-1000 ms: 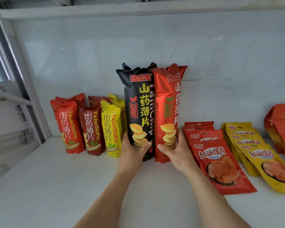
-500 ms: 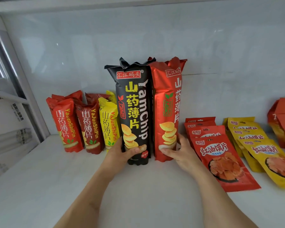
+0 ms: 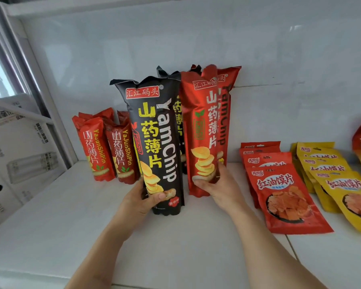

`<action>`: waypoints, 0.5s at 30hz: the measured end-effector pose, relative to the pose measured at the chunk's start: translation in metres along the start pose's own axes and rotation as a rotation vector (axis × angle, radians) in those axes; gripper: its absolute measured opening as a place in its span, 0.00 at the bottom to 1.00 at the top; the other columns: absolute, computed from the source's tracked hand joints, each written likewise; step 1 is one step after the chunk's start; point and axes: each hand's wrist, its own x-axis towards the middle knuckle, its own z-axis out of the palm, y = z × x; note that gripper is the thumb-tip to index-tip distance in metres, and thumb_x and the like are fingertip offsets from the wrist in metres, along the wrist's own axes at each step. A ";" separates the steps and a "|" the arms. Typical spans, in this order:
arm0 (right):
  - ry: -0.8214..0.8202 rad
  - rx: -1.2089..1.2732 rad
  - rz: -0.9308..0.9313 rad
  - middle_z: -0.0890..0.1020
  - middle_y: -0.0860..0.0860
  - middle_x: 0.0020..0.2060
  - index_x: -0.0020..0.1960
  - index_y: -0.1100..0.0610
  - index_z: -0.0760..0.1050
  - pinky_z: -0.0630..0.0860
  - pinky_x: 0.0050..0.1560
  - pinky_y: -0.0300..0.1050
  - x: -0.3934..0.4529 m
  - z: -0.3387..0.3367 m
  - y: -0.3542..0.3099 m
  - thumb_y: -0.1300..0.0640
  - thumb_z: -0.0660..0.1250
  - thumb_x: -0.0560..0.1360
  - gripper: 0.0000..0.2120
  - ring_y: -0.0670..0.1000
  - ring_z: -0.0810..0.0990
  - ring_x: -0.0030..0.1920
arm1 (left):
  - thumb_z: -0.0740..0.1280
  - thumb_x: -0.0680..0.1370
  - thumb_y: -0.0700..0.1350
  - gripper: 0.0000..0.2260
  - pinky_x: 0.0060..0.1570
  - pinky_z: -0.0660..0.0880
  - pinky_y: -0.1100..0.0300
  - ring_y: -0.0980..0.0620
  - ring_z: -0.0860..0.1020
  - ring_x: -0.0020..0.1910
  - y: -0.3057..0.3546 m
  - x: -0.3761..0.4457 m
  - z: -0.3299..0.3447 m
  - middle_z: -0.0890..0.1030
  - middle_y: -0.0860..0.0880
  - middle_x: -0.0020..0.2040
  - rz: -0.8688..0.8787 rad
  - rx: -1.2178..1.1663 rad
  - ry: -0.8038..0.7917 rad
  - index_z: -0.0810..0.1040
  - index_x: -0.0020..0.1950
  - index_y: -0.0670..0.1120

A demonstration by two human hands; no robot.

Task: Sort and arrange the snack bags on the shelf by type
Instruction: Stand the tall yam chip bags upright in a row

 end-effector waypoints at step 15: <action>-0.130 -0.044 -0.072 0.74 0.48 0.68 0.74 0.47 0.65 0.74 0.63 0.47 -0.010 0.015 -0.009 0.33 0.61 0.75 0.32 0.50 0.76 0.64 | 0.79 0.69 0.55 0.33 0.59 0.76 0.61 0.59 0.80 0.62 0.010 -0.032 0.007 0.82 0.58 0.63 0.023 -0.016 0.051 0.72 0.71 0.55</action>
